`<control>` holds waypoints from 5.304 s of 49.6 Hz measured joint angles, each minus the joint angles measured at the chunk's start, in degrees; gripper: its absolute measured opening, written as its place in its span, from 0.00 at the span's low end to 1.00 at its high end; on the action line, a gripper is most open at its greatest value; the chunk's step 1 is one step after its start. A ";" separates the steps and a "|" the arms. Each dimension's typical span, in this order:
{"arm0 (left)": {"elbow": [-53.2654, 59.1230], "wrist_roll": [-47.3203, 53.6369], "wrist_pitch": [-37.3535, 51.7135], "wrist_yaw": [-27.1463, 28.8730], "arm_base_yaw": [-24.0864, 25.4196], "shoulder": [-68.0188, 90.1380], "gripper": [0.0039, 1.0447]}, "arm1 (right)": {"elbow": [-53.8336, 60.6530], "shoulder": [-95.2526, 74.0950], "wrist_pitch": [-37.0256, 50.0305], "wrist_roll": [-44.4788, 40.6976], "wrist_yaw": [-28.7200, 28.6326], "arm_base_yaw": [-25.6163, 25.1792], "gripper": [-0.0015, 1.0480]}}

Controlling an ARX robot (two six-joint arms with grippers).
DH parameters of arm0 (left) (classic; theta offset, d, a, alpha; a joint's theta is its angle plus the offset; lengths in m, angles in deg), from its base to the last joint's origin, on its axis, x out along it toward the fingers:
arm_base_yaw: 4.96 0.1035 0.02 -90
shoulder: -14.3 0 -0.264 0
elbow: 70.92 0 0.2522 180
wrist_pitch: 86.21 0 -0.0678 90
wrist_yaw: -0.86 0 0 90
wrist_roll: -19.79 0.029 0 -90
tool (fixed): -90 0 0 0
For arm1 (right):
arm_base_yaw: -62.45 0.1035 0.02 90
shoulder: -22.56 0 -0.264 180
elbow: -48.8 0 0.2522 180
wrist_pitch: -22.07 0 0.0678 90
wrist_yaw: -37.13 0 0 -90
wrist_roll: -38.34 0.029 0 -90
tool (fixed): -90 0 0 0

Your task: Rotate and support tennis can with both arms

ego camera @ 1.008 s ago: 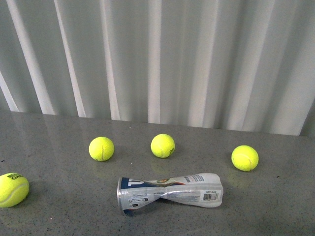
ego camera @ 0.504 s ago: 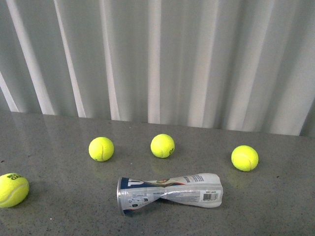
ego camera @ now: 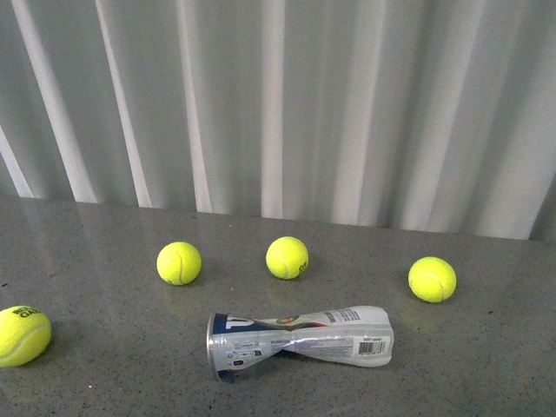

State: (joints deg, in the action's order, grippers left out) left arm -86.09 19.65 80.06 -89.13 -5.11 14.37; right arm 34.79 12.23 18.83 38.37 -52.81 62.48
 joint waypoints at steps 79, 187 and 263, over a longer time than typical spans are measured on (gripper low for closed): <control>-21.22 -2.75 26.05 -29.77 5.86 84.72 0.94 | -0.04 10.10 -10.49 -0.02 -0.11 0.00 0.93; -47.17 -30.67 42.07 -44.35 -16.33 121.02 0.04 | -0.04 10.10 -10.49 -0.02 -0.11 0.00 0.93; -94.31 66.14 -73.77 8.55 -34.25 113.79 0.03 | -0.04 10.10 -10.49 -0.02 -0.11 0.00 0.93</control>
State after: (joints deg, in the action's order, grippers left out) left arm -180.40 85.79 6.29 -80.58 -39.36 128.16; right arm 34.74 22.33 8.34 38.35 -52.92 62.48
